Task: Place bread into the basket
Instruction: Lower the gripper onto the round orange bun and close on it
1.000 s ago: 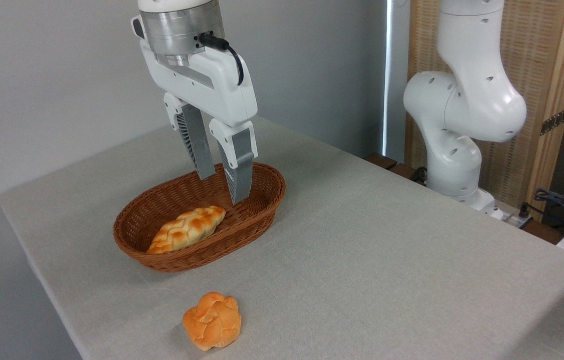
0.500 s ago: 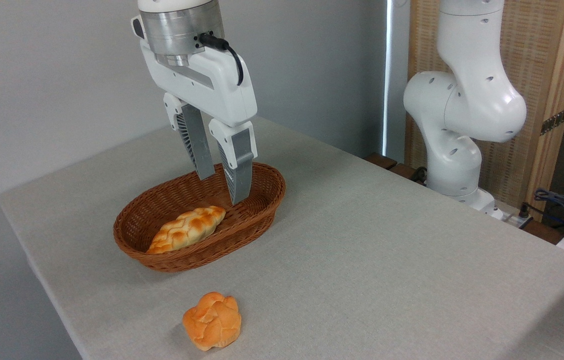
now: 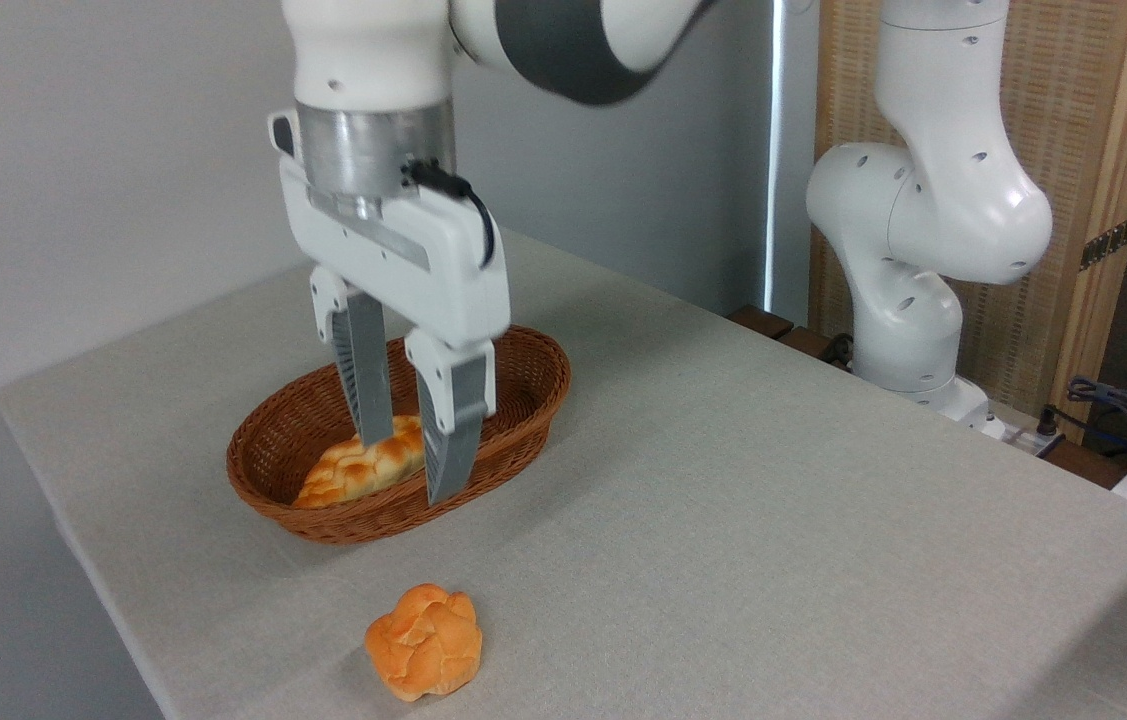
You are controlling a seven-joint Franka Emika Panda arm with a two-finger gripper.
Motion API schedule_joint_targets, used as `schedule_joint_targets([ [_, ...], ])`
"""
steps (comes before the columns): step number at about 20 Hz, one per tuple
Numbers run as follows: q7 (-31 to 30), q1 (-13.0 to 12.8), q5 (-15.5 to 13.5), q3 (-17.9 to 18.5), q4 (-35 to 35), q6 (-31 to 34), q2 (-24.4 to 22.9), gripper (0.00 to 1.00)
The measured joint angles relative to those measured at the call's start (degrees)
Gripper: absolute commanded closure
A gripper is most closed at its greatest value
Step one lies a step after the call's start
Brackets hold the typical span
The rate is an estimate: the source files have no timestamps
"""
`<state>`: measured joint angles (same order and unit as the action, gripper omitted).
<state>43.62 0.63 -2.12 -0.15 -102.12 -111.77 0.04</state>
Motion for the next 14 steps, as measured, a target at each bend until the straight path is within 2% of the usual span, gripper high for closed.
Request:
schedule_joint_targets([
  [6, 0.13, 0.20, 0.00, 0.15, -9.56, -17.03, -0.23, 0.00],
  [9, 0.49, 0.20, 0.23, 0.15, -14.01, -22.96, -0.14, 0.00],
  [12, 0.81, 0.20, 5.32, 0.15, -17.67, -27.36, 0.10, 0.00],
  [14, 0.82, 0.20, 7.35, 0.14, -18.64, -27.91, 0.22, 0.00],
])
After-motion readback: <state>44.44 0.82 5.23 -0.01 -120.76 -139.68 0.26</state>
